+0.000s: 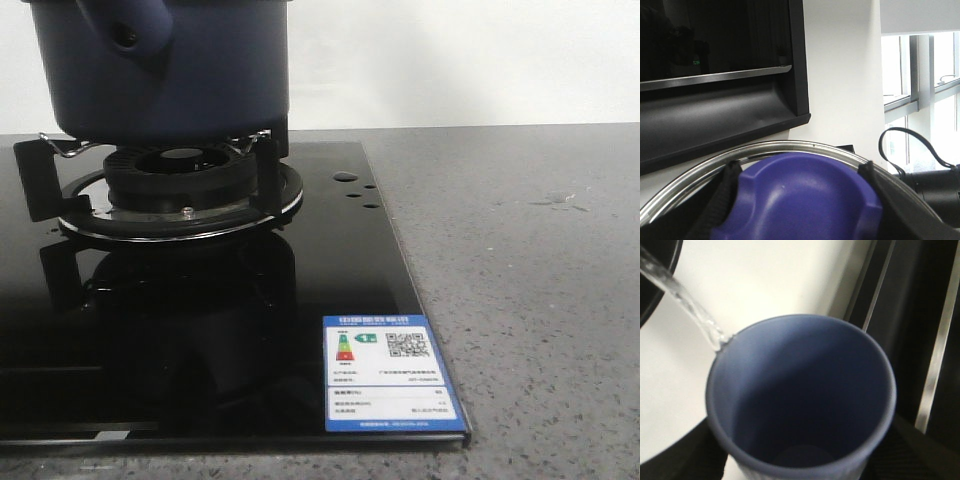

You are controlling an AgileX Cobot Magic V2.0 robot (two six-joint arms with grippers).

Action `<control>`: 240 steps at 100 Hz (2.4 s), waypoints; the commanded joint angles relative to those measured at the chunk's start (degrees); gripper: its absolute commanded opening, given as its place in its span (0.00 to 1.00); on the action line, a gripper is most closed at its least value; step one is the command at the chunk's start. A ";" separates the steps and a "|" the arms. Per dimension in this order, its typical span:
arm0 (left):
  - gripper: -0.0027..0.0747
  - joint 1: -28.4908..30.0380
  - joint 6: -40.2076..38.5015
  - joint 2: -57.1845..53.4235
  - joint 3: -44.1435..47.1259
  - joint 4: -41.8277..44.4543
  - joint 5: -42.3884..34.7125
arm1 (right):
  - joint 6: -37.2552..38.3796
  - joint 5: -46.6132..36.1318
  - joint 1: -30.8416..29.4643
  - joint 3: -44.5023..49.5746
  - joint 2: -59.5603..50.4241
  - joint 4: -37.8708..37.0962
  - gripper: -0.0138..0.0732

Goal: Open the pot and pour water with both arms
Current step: 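Tilt the cup with the right gripper, pouring water into the saucepan, then set the empty cup back down on the counter with the right gripper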

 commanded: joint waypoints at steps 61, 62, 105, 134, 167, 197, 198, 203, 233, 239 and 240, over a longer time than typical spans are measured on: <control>0.36 -2.03 -0.57 -0.88 -0.22 -3.77 -1.47 | 23.28 6.94 -0.29 -2.20 -2.68 6.09 0.50; 0.36 -2.03 -0.57 -0.88 -0.22 -3.77 -1.47 | 23.71 7.76 -0.29 -2.20 -2.68 6.50 0.50; 0.36 -6.14 -0.47 2.59 -0.22 -3.88 -1.48 | 36.26 28.83 -7.87 -1.43 -11.43 41.11 0.50; 0.36 -10.16 -0.06 8.76 -0.22 -3.88 -1.27 | 36.26 13.63 -27.19 17.28 -23.46 62.00 0.50; 0.36 -10.13 1.44 12.76 -0.22 -3.88 0.24 | 36.26 -19.92 -33.33 49.71 -29.45 68.31 0.50; 0.36 -10.13 1.44 13.02 -0.22 -3.78 1.14 | 36.26 -30.23 -33.33 57.89 -29.45 70.41 0.50; 0.36 -10.13 1.44 13.02 -0.22 -3.78 1.14 | 36.26 -29.91 -33.33 57.89 -29.45 70.41 0.50; 0.36 -10.13 1.44 13.02 -0.22 -3.78 1.14 | 36.26 -29.24 -33.33 57.89 -29.45 70.41 0.51; 0.36 -10.13 1.44 13.02 -0.22 -3.78 2.30 | 36.26 -27.85 -33.33 57.89 -29.53 72.28 0.90; 0.36 -10.13 1.44 13.02 -0.22 -3.78 2.55 | 36.26 -27.85 -33.33 57.78 -30.24 72.28 0.90; 0.36 -10.13 1.44 13.02 -0.22 -3.78 2.59 | 36.26 -27.82 -33.33 57.78 -30.35 72.28 0.90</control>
